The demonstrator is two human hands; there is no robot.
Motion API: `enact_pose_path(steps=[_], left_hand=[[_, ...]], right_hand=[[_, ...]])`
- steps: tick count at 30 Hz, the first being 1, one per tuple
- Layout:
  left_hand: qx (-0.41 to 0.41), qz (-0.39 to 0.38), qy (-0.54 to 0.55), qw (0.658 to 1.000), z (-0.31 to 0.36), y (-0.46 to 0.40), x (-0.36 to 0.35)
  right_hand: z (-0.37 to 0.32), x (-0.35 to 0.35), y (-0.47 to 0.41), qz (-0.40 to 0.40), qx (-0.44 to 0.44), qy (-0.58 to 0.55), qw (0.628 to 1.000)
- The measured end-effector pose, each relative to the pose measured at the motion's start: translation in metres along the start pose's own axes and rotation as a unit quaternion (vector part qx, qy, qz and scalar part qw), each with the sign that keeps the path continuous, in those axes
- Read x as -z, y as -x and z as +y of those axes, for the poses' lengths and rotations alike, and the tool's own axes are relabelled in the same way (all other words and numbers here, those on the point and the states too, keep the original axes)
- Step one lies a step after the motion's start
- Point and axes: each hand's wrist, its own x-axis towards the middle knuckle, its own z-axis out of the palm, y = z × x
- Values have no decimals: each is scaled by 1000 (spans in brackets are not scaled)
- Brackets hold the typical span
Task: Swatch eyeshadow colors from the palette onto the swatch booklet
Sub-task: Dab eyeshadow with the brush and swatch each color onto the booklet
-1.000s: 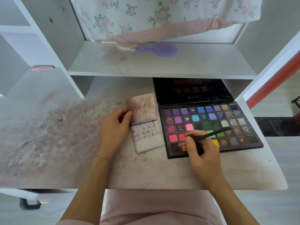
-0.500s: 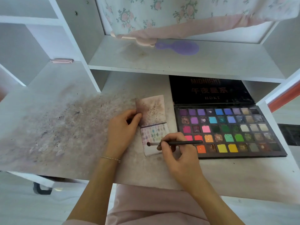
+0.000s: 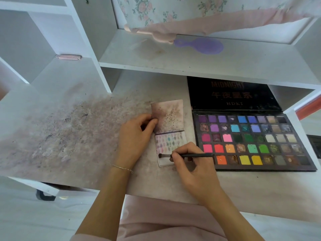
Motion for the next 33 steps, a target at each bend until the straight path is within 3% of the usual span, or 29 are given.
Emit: enact_pose_path(steps=[33], left_hand=[[-3, 8, -1, 1000, 1, 1, -1]], right_hand=[[-1, 2, 0, -30, -4, 17, 999]])
